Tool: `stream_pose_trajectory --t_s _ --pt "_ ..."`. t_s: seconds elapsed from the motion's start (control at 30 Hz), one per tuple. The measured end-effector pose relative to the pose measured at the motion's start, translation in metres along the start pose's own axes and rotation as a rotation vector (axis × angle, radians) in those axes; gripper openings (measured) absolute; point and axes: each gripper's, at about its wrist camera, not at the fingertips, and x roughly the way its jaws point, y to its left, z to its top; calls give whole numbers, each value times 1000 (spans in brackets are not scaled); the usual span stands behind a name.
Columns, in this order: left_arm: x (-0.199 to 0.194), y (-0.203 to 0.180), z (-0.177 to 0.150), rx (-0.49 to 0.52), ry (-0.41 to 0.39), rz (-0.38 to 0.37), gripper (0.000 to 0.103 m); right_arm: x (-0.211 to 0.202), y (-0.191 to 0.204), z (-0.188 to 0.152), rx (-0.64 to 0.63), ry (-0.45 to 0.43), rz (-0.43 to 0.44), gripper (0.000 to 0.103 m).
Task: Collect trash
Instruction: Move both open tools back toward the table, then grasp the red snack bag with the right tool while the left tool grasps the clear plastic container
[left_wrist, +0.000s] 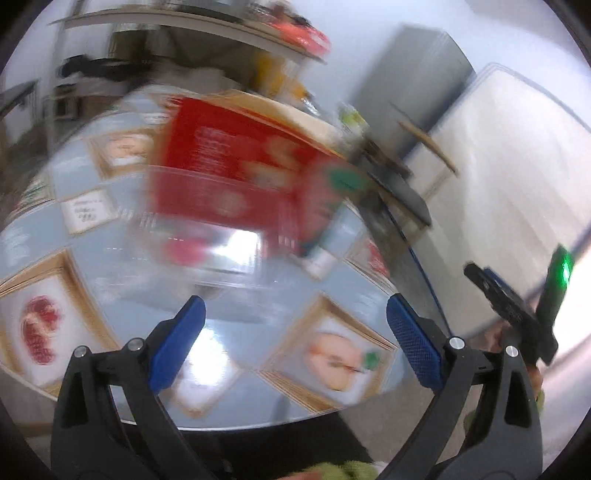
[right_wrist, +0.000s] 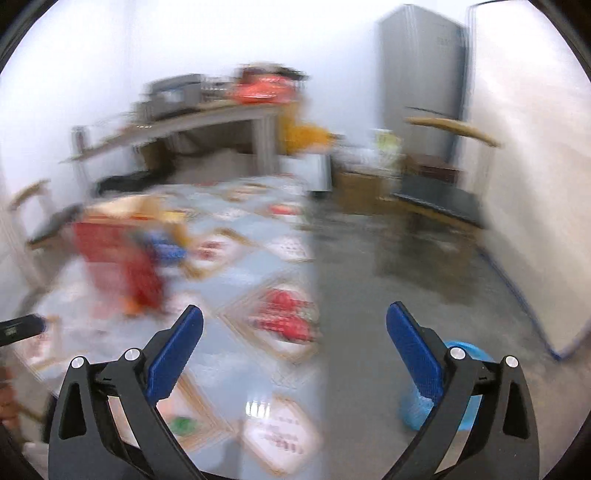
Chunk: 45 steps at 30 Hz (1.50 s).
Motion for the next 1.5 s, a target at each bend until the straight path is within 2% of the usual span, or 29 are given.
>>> stream_pose_trajectory --t_s 0.17,0.23,0.37,0.47,0.57,0.63,0.7,0.73,0.87,1.03,1.1,1.17,1.3,1.4,1.5 --pt "-3 59 20 -74 -73 164 95 40 52 12 32 126 222 97" --pt "6 78 32 -98 -70 187 95 65 74 11 57 192 325 96" --pt "32 95 47 -110 -25 147 94 98 109 7 59 291 426 84" --pt "49 98 47 -127 14 84 94 118 131 6 74 346 467 71" --pt "55 94 47 -115 31 23 93 129 144 4 76 384 489 55" --pt "58 90 45 -112 46 -23 88 134 149 2 79 402 501 40" --pt "59 87 42 -125 67 -70 85 136 152 0 78 422 517 33" --pt "57 86 41 -126 69 -68 84 135 150 -2 73 426 507 32" --pt "46 81 29 -132 111 -106 84 128 151 -3 58 434 516 32" --pt "24 80 3 -143 188 -133 84 111 153 -8 33 480 574 32" --pt "12 81 -6 -153 183 -129 84 107 154 -13 26 491 598 32" --pt "3 83 -11 -151 152 -87 85 105 152 -17 25 490 585 35" --pt "2 91 -14 -145 119 42 88 103 135 -20 65 467 528 54" --pt "20 98 -10 -157 157 82 89 101 120 -22 72 455 465 70" --pt "29 97 -8 -109 176 118 89 103 103 -27 65 447 378 75"
